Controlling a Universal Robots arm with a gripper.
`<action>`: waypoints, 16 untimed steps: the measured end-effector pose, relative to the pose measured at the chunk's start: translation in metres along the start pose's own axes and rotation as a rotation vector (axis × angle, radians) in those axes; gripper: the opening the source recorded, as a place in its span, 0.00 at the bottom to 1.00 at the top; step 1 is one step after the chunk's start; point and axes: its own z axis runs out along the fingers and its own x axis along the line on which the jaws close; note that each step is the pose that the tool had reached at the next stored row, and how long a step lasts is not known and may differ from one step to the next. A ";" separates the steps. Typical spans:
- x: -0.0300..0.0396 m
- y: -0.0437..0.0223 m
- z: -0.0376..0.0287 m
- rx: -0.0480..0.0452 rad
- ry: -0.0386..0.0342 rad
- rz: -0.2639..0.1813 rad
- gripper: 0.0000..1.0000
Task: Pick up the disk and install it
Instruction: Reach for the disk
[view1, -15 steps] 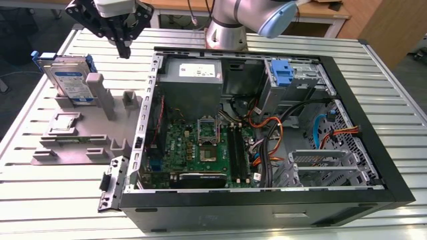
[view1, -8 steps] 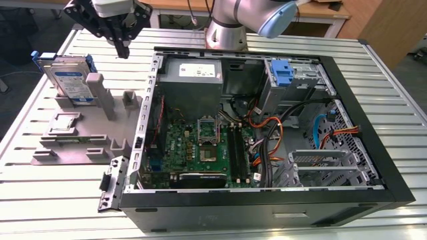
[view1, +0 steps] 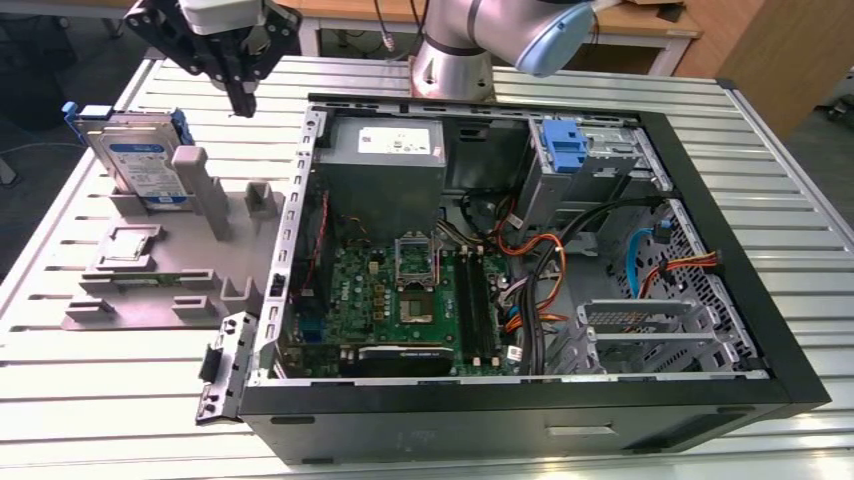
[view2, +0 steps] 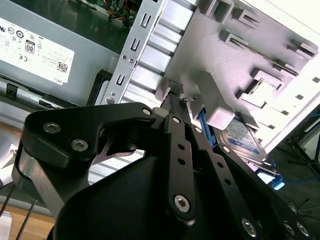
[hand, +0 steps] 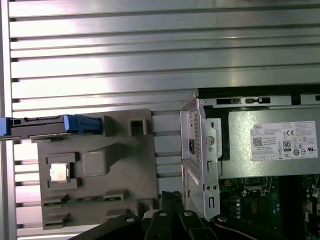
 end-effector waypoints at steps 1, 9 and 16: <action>0.0003 0.0000 0.0000 -0.0001 -0.0001 0.000 0.10; 0.0028 -0.0002 0.0000 0.0000 0.0000 0.000 0.10; 0.0049 -0.0004 0.0001 0.0000 0.0000 0.000 0.10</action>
